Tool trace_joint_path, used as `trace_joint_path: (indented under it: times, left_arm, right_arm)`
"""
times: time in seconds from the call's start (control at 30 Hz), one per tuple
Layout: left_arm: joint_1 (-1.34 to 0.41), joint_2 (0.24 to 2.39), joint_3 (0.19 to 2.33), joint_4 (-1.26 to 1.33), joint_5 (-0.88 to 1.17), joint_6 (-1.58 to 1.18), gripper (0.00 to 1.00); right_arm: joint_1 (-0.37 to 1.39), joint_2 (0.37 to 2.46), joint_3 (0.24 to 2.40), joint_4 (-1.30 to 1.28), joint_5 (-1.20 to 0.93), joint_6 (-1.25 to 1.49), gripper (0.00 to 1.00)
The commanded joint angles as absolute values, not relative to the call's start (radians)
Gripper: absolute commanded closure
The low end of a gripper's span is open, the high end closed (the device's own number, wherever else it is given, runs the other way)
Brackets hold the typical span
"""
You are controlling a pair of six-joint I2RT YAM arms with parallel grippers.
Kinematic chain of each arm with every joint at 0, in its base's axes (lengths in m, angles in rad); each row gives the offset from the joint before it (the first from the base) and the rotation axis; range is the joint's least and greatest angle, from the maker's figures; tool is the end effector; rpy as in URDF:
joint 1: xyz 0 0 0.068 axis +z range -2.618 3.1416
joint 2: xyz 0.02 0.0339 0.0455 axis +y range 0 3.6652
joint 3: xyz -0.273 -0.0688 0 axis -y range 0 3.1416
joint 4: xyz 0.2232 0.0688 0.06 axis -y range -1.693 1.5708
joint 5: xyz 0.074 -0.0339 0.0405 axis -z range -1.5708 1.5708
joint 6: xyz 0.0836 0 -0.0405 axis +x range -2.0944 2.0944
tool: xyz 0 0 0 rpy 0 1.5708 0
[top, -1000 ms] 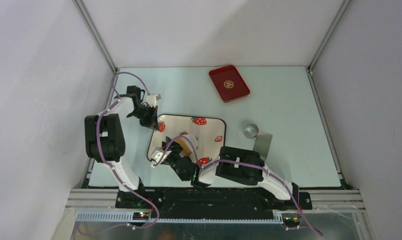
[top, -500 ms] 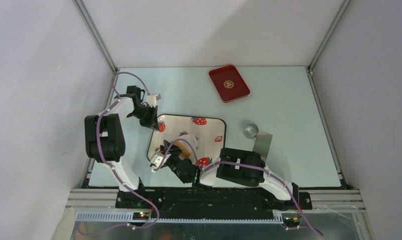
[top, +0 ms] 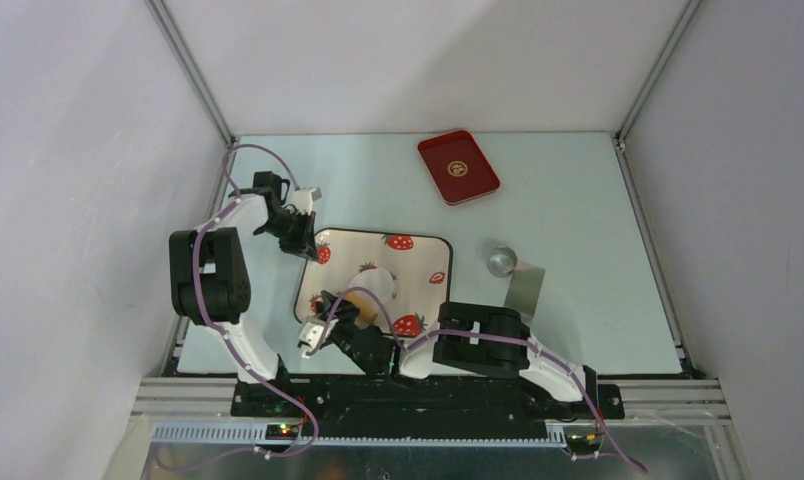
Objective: Roll out the dumpling wrappers from the dough
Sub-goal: Flatten out the dough on the work surface.
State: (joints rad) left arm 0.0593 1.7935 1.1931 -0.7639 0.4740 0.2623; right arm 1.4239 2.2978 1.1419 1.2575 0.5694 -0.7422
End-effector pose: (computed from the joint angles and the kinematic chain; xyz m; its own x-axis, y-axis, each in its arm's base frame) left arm 0.3305 -0.0186 0.1579 -0.9331 0.1757 -0.3139 0.2926 0.8782 -0.3783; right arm 0.1163 0.4781 0.1520 0.5210 -0.3680 -0.7701 -0.5461 0.5497 -0.6321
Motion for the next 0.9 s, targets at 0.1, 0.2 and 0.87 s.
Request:
trace_joint_path:
  times: [0.1, 0.2, 0.87]
  left_arm:
    - [0.062, 1.772, 1.197, -0.747, 0.468, 0.258, 1.0]
    - [0.062, 1.773, 1.196, -0.747, 0.466, 0.258, 1.0]
    - [0.063, 1.764, 1.195, -0.744, 0.469, 0.261, 1.0]
  right_arm:
    - [1.42, 2.249, 1.151, 1.277, 0.589, -0.818, 1.0]
    - [1.387, 2.202, 1.181, 1.29, 0.615, -0.885, 1.0]
    - [1.193, 2.06, 1.064, 1.22, 0.649, -0.795, 1.0]
